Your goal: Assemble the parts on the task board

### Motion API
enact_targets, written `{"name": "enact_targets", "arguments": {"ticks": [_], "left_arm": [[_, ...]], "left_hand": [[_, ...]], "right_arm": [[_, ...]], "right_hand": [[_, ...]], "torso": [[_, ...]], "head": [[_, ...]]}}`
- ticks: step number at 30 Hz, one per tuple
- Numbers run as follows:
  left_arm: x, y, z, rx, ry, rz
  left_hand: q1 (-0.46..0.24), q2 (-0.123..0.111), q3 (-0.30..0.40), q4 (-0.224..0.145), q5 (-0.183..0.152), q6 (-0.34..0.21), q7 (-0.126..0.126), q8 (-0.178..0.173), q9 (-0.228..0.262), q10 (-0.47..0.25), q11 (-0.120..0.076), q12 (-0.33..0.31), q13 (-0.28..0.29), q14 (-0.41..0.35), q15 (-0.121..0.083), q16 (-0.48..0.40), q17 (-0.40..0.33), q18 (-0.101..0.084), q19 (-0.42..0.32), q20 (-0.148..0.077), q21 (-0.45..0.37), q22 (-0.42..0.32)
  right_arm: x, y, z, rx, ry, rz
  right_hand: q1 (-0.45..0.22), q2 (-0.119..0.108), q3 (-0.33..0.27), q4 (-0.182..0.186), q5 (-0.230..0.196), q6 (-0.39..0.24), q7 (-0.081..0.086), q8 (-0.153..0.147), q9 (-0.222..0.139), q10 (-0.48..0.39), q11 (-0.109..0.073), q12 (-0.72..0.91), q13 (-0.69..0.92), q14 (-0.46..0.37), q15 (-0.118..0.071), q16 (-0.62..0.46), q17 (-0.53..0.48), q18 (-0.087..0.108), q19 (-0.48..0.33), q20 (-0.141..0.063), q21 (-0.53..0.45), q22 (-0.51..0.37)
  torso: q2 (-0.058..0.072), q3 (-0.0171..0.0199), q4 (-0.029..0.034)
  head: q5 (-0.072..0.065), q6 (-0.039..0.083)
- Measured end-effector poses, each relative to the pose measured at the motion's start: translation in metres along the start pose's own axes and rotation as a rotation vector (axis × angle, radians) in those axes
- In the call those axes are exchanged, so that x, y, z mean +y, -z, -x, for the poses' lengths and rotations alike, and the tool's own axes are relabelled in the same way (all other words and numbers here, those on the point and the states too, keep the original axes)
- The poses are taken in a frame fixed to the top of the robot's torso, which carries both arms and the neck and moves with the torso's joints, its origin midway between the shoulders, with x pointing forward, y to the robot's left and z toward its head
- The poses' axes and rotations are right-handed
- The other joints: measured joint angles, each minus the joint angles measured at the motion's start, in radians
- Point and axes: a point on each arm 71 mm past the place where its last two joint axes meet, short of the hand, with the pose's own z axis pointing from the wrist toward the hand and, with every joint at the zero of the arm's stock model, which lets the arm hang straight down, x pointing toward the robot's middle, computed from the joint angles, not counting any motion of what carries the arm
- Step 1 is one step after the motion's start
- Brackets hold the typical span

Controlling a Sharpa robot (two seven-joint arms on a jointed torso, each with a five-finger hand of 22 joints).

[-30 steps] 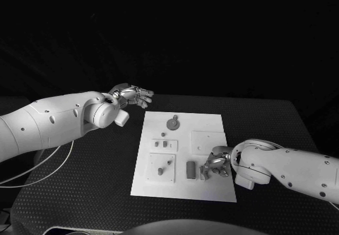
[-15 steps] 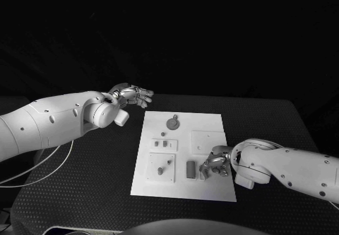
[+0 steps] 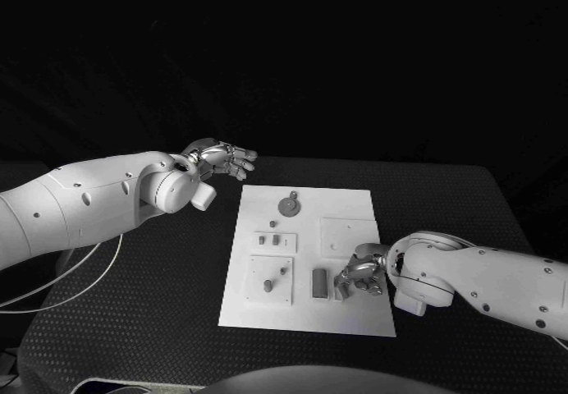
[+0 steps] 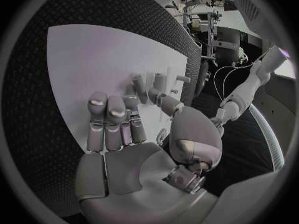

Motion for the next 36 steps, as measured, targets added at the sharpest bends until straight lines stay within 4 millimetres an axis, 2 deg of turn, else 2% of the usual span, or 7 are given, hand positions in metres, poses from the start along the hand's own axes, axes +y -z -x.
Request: {"name": "enact_targets", "arguments": {"ticks": [3, 5, 9, 10, 20, 29, 36], "left_arm": [[0.0, 0.0, 0.0, 0.0, 0.0, 0.0], [0.0001, 0.0, 0.0, 0.0, 0.0, 0.001], [0.0001, 0.0001, 0.0, 0.001, 0.0, 0.001], [0.0002, 0.0001, 0.0001, 0.001, 0.0, 0.001], [0.0003, 0.0001, 0.0, 0.001, 0.0, 0.002], [0.0004, 0.0003, 0.0003, 0.001, 0.0, 0.003], [0.0006, 0.0004, 0.0005, 0.002, 0.0, 0.004]], "left_hand": [[0.0, 0.0, 0.0, 0.0, 0.0, 0.0, 0.0, 0.0, 0.0, 0.0, 0.0, 0.0, 0.0, 0.0, 0.0, 0.0, 0.0, 0.0, 0.0, 0.0, 0.0, 0.0], [0.0, 0.0, 0.0, 0.0, 0.0, 0.0, 0.0, 0.0, 0.0, 0.0, 0.0, 0.0, 0.0, 0.0, 0.0, 0.0, 0.001, 0.0, 0.0, 0.0, 0.0, 0.0], [0.0, 0.0, 0.0, 0.0, 0.0, 0.0, 0.0, 0.0, 0.0, 0.0, 0.0, 0.0, 0.0, 0.0, 0.0, 0.0, 0.001, 0.0, 0.0, 0.0, 0.0, 0.0], [0.0, 0.0, 0.0, 0.0, 0.0, 0.0, 0.0, 0.0, 0.0, 0.0, 0.0, 0.0, 0.0, 0.0, 0.0, 0.0, 0.001, 0.0, 0.0, 0.0, 0.0, 0.0], [0.0, 0.0, 0.0, 0.0, 0.0, 0.0, 0.0, 0.0, 0.0, 0.0, 0.0, 0.0, -0.001, 0.0, 0.0, 0.0, 0.001, 0.0, 0.0, 0.0, 0.0, 0.001], [0.0, 0.0, 0.0, 0.0, 0.0, -0.004, 0.003, 0.0, 0.0, 0.0, 0.0, 0.0, -0.001, 0.0, 0.0, -0.004, 0.002, 0.0, 0.0, 0.0, 0.0, 0.001], [0.0, 0.0, 0.0, 0.0, 0.0, -0.004, 0.003, 0.0, 0.0, 0.0, 0.0, 0.0, -0.001, 0.0, 0.0, -0.004, 0.002, 0.0, 0.0, 0.0, 0.0, 0.001]], "right_arm": [[-0.0003, 0.0001, 0.0001, -0.001, 0.004, 0.001], [-0.0007, 0.0, -0.0005, 0.001, 0.008, 0.001], [-0.0007, 0.0001, -0.001, 0.002, 0.016, 0.005], [-0.0006, 0.0001, -0.001, 0.002, 0.018, 0.005], [-0.0003, 0.0002, -0.0029, 0.012, 0.034, 0.01], [-0.0008, 0.0003, -0.0036, 0.014, 0.038, 0.013], [-0.001, 0.0002, -0.0035, 0.014, 0.039, 0.015]], "right_hand": [[-0.002, 0.03, -0.004, -0.007, 0.004, 0.014, -0.001, 0.012, -0.04, 0.002, -0.009, 0.0, -0.002, -0.001, -0.008, 0.0, 0.0, 0.001, 0.0, 0.0, 0.001, 0.0], [-0.001, 0.035, -0.001, -0.01, 0.004, 0.021, -0.007, 0.017, -0.056, 0.004, -0.011, 0.0, -0.002, -0.002, -0.009, 0.0, 0.0, 0.004, 0.0, 0.0, 0.001, 0.0], [-0.006, 0.04, -0.001, -0.018, 0.004, 0.027, -0.007, 0.018, -0.061, 0.005, -0.013, 0.0, -0.003, -0.001, -0.009, 0.0, 0.0, 0.007, 0.0, 0.0, 0.001, 0.0], [-0.007, 0.048, -0.003, -0.02, 0.004, 0.03, -0.008, 0.021, -0.064, 0.005, -0.013, 0.0, -0.003, -0.001, -0.009, 0.0, 0.0, 0.007, 0.0, 0.0, 0.001, 0.0], [-0.012, 0.054, -0.003, -0.025, 0.004, 0.036, -0.012, 0.025, -0.064, 0.009, -0.016, 0.0, -0.004, 0.002, -0.012, 0.0, 0.0, 0.009, 0.0, 0.0, 0.005, 0.0], [-0.043, 0.084, 0.001, -0.022, -0.004, 0.042, -0.014, 0.03, -0.071, 0.013, -0.02, 0.0, -0.005, 0.002, -0.012, 0.0, 0.0, 0.01, 0.0, 0.0, 0.005, 0.0], [-0.056, 0.097, 0.016, -0.021, -0.004, 0.044, -0.014, 0.031, -0.077, 0.015, -0.022, 0.0, -0.004, 0.005, -0.016, 0.0, 0.0, 0.011, 0.0, 0.0, 0.005, 0.0]], "torso": [[0.0, 0.0, 0.0001], [0.0, 0.0, 0.0001], [0.0, 0.0, 0.0002], [0.0, -0.0001, 0.0002], [0.0, -0.0003, 0.0003], [0.0, -0.0004, 0.0005], [0.0, -0.0007, 0.0009]], "head": [[0.0, 0.0], [0.0, 0.0], [0.0, -0.001], [0.0, -0.001], [-0.001, -0.002], [-0.002, -0.002], [-0.003, -0.001]]}}
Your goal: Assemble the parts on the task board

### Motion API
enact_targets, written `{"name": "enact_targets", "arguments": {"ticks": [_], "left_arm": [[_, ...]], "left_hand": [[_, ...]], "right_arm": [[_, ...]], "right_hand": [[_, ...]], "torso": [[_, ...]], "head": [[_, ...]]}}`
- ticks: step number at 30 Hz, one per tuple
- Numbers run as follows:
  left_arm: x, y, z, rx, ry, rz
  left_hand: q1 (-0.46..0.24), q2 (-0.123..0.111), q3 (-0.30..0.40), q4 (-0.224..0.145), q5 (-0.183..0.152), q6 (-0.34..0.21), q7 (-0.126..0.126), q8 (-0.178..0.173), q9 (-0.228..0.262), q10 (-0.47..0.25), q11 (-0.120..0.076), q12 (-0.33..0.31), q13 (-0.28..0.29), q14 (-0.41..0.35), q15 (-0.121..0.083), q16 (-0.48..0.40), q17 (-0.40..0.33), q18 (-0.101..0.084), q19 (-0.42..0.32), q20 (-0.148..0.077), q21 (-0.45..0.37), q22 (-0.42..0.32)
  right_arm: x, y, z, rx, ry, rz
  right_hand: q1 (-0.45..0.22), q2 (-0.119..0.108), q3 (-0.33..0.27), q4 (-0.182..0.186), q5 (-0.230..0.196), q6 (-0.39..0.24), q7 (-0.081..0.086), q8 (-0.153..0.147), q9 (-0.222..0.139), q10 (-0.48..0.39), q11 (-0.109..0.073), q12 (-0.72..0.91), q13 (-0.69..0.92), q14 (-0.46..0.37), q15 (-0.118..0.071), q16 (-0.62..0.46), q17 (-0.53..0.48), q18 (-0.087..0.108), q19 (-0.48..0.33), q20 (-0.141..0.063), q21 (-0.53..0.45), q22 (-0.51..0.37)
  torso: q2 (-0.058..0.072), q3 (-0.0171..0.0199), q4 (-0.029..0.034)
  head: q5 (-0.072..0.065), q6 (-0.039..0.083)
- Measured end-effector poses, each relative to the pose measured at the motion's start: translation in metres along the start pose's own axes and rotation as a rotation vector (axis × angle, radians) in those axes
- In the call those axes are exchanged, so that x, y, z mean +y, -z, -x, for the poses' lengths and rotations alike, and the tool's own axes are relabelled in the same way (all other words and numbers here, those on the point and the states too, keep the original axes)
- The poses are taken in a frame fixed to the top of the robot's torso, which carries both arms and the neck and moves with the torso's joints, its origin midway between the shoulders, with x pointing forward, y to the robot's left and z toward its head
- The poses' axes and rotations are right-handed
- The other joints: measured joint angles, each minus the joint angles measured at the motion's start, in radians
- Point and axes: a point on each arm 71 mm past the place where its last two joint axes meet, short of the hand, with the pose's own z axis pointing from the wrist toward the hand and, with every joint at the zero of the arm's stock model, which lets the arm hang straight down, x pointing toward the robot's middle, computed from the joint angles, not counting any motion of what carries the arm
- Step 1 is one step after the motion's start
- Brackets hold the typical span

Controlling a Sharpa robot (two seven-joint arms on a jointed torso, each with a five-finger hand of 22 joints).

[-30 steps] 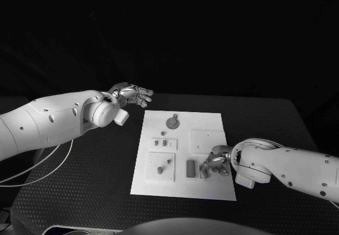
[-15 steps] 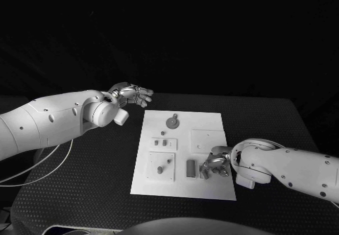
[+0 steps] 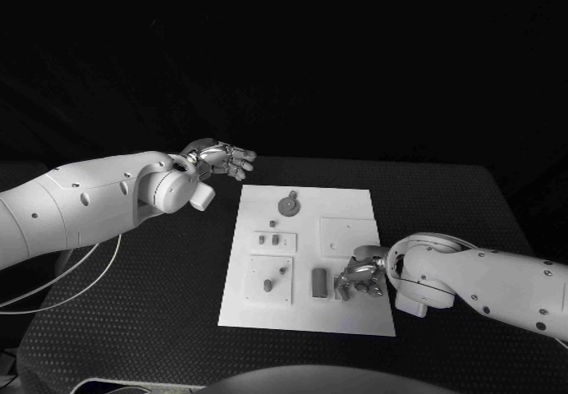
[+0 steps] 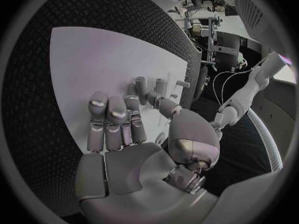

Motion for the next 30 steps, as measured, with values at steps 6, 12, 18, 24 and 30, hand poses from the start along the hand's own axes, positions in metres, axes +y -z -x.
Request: {"name": "enact_targets", "arguments": {"ticks": [6, 12, 18, 24, 30], "left_arm": [[0.0001, 0.0, 0.0, 0.001, 0.0, 0.001], [0.0002, 0.0001, 0.0001, 0.001, 0.0, 0.002], [0.0002, 0.0001, 0.0001, 0.002, -0.001, 0.002], [0.0002, 0.0001, 0.0001, 0.002, -0.001, 0.002], [0.0003, 0.0001, 0.0001, 0.002, -0.001, 0.002]], "left_hand": [[-0.004, -0.004, 0.0, 0.0, 0.0, 0.0, 0.0, 0.0, -0.001, 0.0, 0.0, 0.0, 0.0, 0.0, 0.0, 0.0, 0.001, 0.0, 0.0, 0.0, 0.0, 0.001], [-0.004, -0.004, 0.0, 0.0, 0.0, 0.0, 0.0, 0.0, -0.001, 0.0, 0.0, 0.0, 0.0, 0.0, 0.0, 0.0, 0.001, 0.0, 0.0, 0.0, 0.0, 0.001], [-0.004, -0.004, 0.0, 0.0, 0.0, 0.0, 0.0, 0.0, -0.001, 0.0, 0.0, 0.0, 0.0, 0.0, 0.0, 0.0, 0.001, 0.0, 0.0, 0.0, 0.0, 0.001], [-0.004, -0.004, 0.002, 0.002, 0.0, 0.0, 0.0, 0.0, -0.001, 0.0, 0.0, 0.0, 0.0, 0.0, 0.0, 0.0, 0.002, 0.0, 0.0, 0.0, 0.0, 0.001], [-0.004, -0.004, 0.002, 0.002, 0.0, 0.0, 0.0, 0.0, -0.001, 0.0, 0.0, 0.0, 0.0, 0.0, 0.0, 0.0, 0.002, 0.0, 0.0, 0.0, 0.0, 0.002]], "right_arm": [[-0.0004, 0.0, -0.0001, 0.001, 0.001, 0.001], [-0.0009, 0.0002, -0.0006, 0.003, 0.001, 0.003], [-0.0015, 0.0006, -0.0012, 0.005, 0.001, 0.005], [-0.0019, 0.0008, -0.0012, 0.005, 0.002, 0.006], [-0.0041, 0.0015, -0.0011, 0.006, 0.006, 0.003]], "right_hand": [[-0.024, 0.005, 0.016, 0.003, -0.012, 0.004, -0.004, 0.002, -0.005, 0.002, -0.002, 0.0, 0.0, 0.0, 0.0, 0.0, -0.001, 0.003, 0.0, 0.0, 0.004, -0.001], [-0.04, 0.013, 0.031, 0.007, -0.017, 0.004, -0.004, 0.006, -0.008, 0.002, -0.002, 0.0, 0.0, 0.0, 0.0, 0.0, -0.001, 0.004, 0.0, 0.0, 0.004, -0.002], [-0.068, -0.002, 0.045, 0.014, -0.028, 0.004, -0.004, 0.006, -0.014, 0.002, -0.002, 0.0, 0.0, 0.0, 0.0, 0.0, -0.002, 0.004, 0.0, 0.0, 0.004, -0.003], [-0.097, -0.031, 0.049, 0.014, -0.028, 0.004, -0.004, 0.006, -0.018, 0.002, -0.002, 0.0, 0.001, 0.0, 0.0, 0.0, -0.002, 0.004, 0.001, 0.002, 0.01, -0.004], [-0.111, -0.045, 0.049, 0.014, -0.031, 0.009, -0.002, 0.012, -0.019, 0.005, -0.005, 0.0, 0.002, 0.001, 0.0, 0.0, -0.003, 0.005, 0.001, 0.002, 0.012, -0.005]], "torso": [[0.0, 0.0, -0.0002], [0.0, 0.0, 0.0], [0.0, 0.0001, -0.0001], [0.0, 0.0003, -0.0001], [0.0, 0.0003, 0.0]], "head": [[0.0, 0.0], [-0.001, 0.0], [-0.001, -0.002], [-0.001, -0.002], [-0.001, -0.003]]}}
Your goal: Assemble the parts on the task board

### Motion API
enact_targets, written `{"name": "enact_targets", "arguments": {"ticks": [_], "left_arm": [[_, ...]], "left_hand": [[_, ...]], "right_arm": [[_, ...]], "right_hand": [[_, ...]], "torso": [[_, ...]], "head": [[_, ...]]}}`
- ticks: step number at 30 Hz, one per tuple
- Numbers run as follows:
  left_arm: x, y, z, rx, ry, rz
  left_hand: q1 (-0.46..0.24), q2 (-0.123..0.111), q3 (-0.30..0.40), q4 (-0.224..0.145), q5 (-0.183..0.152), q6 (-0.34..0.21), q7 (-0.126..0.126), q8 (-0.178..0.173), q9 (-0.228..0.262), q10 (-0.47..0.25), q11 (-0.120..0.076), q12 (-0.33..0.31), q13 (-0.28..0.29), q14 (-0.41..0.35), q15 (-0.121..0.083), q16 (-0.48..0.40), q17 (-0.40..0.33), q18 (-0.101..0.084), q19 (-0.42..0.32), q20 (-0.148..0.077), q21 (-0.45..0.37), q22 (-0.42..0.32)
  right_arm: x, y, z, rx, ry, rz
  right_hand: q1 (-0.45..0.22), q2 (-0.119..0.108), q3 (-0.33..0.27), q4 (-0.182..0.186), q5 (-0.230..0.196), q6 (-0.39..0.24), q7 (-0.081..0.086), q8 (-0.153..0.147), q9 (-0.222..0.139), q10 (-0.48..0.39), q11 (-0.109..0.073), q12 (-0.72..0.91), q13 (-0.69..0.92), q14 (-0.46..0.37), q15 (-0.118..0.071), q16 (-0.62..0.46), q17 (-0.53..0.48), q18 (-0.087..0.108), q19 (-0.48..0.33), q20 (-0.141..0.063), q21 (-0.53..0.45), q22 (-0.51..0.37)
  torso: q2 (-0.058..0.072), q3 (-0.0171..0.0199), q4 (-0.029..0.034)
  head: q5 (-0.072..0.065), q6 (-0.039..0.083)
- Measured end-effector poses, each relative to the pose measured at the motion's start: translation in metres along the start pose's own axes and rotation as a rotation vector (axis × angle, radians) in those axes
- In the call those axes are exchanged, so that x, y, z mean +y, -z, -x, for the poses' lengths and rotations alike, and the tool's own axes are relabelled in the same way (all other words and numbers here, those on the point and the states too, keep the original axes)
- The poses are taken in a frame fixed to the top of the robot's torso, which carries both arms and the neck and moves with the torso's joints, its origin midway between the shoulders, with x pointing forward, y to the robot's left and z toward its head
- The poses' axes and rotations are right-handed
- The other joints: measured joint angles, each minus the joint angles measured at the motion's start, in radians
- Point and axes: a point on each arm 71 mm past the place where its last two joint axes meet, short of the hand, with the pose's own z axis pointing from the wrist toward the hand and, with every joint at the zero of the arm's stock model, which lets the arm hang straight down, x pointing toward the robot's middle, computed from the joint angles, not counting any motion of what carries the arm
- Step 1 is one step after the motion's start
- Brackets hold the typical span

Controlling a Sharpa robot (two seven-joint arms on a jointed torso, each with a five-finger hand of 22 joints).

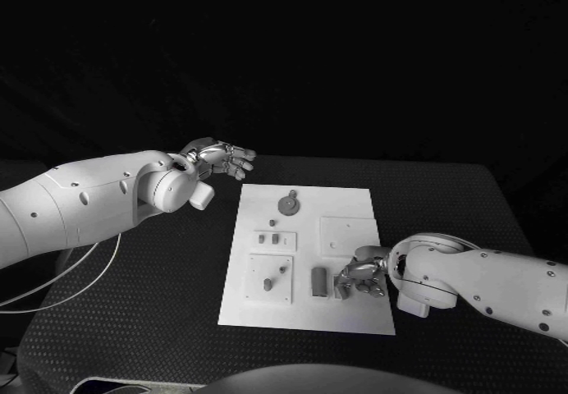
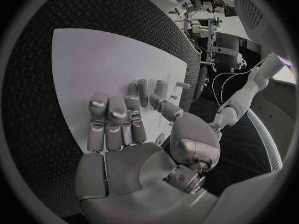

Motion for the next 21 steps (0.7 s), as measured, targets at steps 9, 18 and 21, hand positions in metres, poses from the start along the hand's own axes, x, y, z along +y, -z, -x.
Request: {"name": "enact_targets", "arguments": {"ticks": [9, 18, 21], "left_arm": [[0.0001, 0.0001, 0.0004, -0.001, 0.0, 0.0], [0.0003, 0.0001, 0.0005, -0.001, -0.001, 0.001], [0.0003, 0.0001, 0.0007, -0.001, -0.001, 0.001]], "left_hand": [[0.0, 0.0, 0.0, 0.0, 0.0, 0.0, 0.0, 0.0, 0.0, 0.0, 0.0, 0.0, 0.0, 0.0, 0.0, 0.0, 0.001, 0.0, 0.0, 0.0, 0.0, 0.0], [0.0, 0.0, 0.0, 0.0, 0.0, 0.0, 0.0, 0.0, 0.0, 0.0, 0.0, 0.004, -0.001, 0.0, 0.0, 0.0, 0.001, 0.0, 0.0, 0.0, 0.0, 0.001], [0.0, 0.0, 0.0, 0.0, 0.0, 0.0, 0.0, 0.0, 0.0, 0.0, 0.0, 0.004, -0.001, 0.0, 0.0, 0.0, 0.001, 0.0, 0.0, 0.0, 0.0, 0.001]], "right_arm": [[-0.0028, 0.002, -0.0007, 0.007, 0.007, -0.002], [-0.0045, 0.0057, -0.0045, 0.025, 0.014, 0.001], [-0.0053, 0.0074, -0.0057, 0.031, 0.015, 0.003]], "right_hand": [[-0.006, -0.03, 0.0, 0.006, 0.0, 0.001, -0.001, 0.0, -0.006, 0.0, 0.0, 0.0, 0.001, 0.004, -0.002, 0.0, 0.0, 0.0, 0.004, -0.004, 0.0, -0.003], [-0.006, -0.03, 0.0, 0.006, 0.0, 0.001, -0.001, -0.001, -0.006, 0.0, 0.0, 0.0, 0.001, 0.005, -0.002, 0.0, 0.0, 0.0, 0.004, -0.004, 0.0, -0.003], [-0.006, -0.03, -0.001, 0.007, 0.0, 0.001, -0.001, -0.001, -0.006, 0.0, 0.0, 0.0, 0.001, 0.005, -0.001, 0.0, 0.0, 0.0, 0.004, -0.004, 0.0, -0.003]], "torso": [[0.0, 0.0, -0.0003], [0.0, 0.0004, -0.0004], [0.0, 0.0004, -0.0005]], "head": [[0.001, -0.001], [0.002, -0.001], [0.002, -0.001]]}}
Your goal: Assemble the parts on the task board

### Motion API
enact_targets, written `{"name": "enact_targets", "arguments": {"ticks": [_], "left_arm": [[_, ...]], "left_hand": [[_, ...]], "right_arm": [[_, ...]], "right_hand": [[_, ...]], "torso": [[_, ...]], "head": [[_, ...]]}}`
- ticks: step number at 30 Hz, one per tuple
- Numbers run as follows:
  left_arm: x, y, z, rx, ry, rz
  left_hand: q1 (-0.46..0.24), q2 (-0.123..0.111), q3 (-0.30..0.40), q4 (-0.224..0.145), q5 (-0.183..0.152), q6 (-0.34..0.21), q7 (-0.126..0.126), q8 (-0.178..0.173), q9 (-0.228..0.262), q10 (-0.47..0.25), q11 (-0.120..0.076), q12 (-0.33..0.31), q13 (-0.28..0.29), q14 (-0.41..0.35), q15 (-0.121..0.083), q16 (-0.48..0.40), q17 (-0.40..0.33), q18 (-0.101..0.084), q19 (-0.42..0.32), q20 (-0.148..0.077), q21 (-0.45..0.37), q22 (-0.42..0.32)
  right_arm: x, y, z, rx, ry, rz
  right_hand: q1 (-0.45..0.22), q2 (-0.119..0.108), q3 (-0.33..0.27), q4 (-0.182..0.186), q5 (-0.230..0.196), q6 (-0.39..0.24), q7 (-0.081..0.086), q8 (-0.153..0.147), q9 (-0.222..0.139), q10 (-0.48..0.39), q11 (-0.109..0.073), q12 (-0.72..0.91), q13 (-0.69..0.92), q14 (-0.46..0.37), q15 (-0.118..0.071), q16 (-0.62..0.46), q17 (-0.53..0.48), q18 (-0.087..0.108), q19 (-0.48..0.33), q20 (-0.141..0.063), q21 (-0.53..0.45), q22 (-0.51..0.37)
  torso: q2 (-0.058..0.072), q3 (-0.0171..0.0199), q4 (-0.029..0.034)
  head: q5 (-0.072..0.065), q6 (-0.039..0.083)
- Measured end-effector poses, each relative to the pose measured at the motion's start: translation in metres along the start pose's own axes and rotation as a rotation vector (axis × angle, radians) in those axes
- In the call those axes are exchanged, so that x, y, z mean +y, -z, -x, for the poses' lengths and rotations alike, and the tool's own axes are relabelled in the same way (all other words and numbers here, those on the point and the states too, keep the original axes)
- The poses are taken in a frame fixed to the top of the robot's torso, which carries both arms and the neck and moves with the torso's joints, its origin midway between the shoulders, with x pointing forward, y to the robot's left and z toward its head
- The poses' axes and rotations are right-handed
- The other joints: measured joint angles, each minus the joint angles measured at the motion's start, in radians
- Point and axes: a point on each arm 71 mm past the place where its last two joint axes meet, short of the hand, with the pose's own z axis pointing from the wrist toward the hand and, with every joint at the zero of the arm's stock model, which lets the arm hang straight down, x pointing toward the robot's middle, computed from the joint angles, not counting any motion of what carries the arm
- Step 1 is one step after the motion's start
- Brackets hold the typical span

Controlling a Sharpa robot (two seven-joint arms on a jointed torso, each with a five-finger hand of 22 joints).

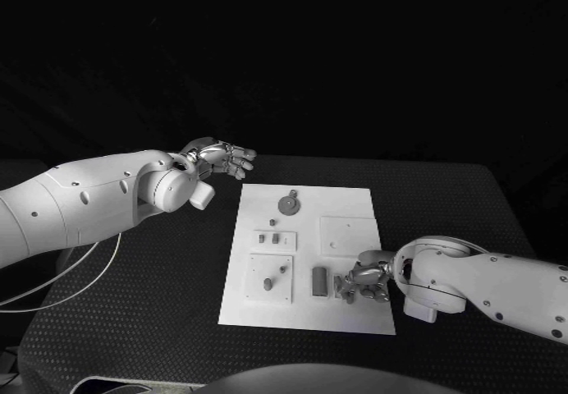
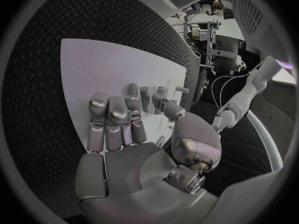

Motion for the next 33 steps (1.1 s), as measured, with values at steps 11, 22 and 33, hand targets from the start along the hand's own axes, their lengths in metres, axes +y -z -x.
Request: {"name": "enact_targets", "arguments": {"ticks": [11, 22, 33], "left_arm": [[0.0, -0.0001, 0.0001, 0.0, 0.0, 0.0], [0.0004, -0.0001, 0.0003, 0.0, -0.001, 0.003], [0.0006, -0.0003, 0.0005, 0.0, -0.002, 0.004]], "left_hand": [[0.0, 0.0, 0.0, 0.0, 0.0, 0.0, 0.0, 0.0, 0.0, 0.0, 0.0, 0.0, 0.0, 0.0, 0.0, 0.0, 0.001, 0.0, 0.0, 0.0, 0.0, 0.0], [0.0, 0.0, 0.0, 0.0, 0.0, 0.0, 0.0, 0.0, 0.0, 0.0, 0.0, 0.0, 0.0, 0.0, 0.0, 0.0, 0.002, 0.0, 0.0, 0.0, -0.004, 0.001], [0.0, 0.0, 0.0, 0.0, 0.0, 0.0, 0.0, 0.0, 0.0, 0.0, 0.0, 0.0, 0.0, 0.0, 0.0, -0.004, 0.003, 0.0, 0.0, 0.0, -0.004, 0.001]], "right_arm": [[0.0002, 0.0021, -0.0019, 0.007, 0.002, 0.005], [-0.0005, 0.0072, -0.0023, 0.009, 0.0, 0.014], [0.0047, 0.0076, -0.0035, 0.014, 0.001, 0.035]], "right_hand": [[0.0, 0.0, -0.002, 0.002, 0.0, 0.0, 0.0, 0.004, 0.0, 0.0, 0.0, 0.0, 0.0, -0.002, -0.002, 0.0, -0.001, 0.0, 0.0, 0.0, 0.0, -0.001], [0.006, 0.006, -0.002, 0.002, 0.0, 0.0, 0.0, 0.004, 0.0, 0.0, 0.0, 0.0, 0.001, -0.002, -0.002, 0.0, -0.001, 0.0, 0.0, 0.0, 0.0, -0.001], [0.009, 0.009, -0.002, 0.002, 0.0, 0.0, 0.0, 0.003, 0.0, 0.0, 0.0, 0.0, 0.001, -0.002, -0.002, 0.0, -0.001, 0.0, 0.0, 0.001, 0.0, -0.002]], "torso": [[0.0, 0.0, -0.0005], [0.0, 0.0, -0.0005], [0.0, 0.0, -0.0001]], "head": [[-0.001, 0.0], [-0.001, 0.0], [-0.003, 0.001]]}}
